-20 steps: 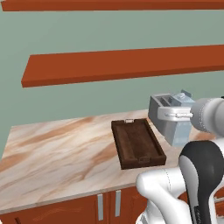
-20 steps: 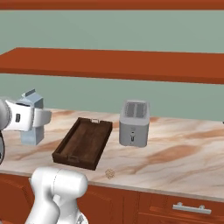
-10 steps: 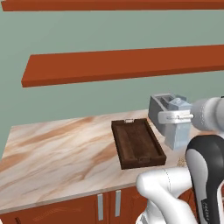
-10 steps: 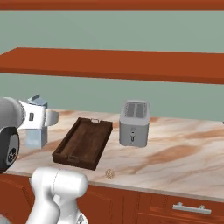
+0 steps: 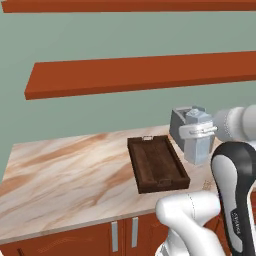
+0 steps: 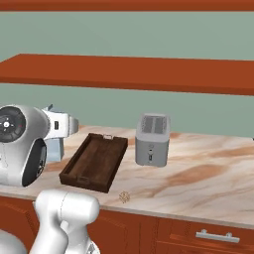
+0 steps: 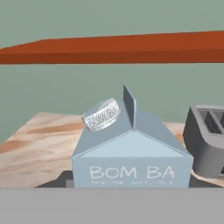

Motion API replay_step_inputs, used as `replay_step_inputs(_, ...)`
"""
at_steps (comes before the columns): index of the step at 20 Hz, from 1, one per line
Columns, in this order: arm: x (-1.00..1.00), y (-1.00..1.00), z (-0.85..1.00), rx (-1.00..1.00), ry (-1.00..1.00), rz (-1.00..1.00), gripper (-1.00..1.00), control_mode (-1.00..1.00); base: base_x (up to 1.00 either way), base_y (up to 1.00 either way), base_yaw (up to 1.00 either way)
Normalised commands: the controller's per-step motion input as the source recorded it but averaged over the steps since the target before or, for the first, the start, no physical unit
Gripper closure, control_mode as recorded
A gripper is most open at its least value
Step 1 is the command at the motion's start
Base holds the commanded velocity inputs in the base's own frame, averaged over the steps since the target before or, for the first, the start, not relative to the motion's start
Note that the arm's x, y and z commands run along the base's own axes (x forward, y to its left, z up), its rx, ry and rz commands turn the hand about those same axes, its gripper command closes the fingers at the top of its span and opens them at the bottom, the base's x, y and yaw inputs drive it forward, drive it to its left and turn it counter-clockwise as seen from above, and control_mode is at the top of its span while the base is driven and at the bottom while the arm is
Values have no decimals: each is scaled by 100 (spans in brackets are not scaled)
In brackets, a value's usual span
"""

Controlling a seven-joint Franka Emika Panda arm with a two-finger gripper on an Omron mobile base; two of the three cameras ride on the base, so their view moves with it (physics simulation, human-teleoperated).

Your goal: Take out the milk from the fridge and place it on the tray on the counter. Then take the sugar cube near the tray and place it in the tray.

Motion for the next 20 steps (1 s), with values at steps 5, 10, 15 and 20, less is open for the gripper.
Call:
replay_step_inputs(5, 19, 75, -32, -1, -21, -29, 100, -100, 0, 0, 0)
replay_step_inputs(10, 3, 56, -30, 0, -18, -33, 100, -100, 0, 0, 0)
replay_step_inputs(15, 0, 38, -52, 5, -11, -21, 100, -100, 0, 0, 0)
replay_step_inputs(20, 2, 14, -37, 4, -5, -5, 100, -100, 0, 0, 0)
